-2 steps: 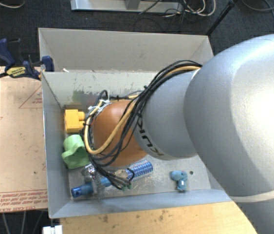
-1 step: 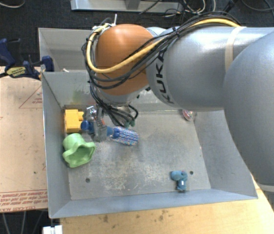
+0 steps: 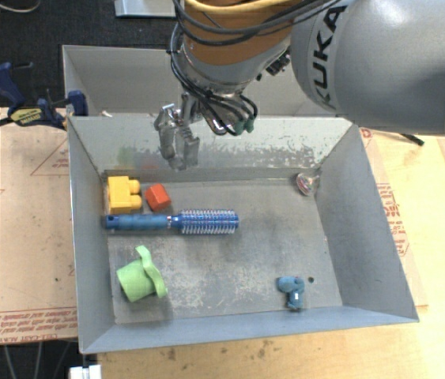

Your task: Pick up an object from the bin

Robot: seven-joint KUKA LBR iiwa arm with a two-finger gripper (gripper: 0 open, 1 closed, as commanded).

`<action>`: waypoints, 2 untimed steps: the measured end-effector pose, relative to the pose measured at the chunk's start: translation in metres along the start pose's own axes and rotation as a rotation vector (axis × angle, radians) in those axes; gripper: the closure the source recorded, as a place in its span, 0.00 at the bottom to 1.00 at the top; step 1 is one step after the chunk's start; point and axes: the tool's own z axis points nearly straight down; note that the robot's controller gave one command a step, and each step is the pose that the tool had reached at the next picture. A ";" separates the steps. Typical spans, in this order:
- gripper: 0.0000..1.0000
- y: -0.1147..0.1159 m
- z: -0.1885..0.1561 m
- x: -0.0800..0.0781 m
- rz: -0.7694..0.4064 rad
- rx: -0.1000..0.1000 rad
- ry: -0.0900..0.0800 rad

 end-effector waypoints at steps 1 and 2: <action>0.00 0.001 0.005 0.002 -0.001 -0.002 0.010; 0.00 -0.053 0.082 0.050 -0.052 -0.002 0.022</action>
Offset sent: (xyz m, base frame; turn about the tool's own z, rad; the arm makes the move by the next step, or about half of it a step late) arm 0.0000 0.0000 0.0000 0.0000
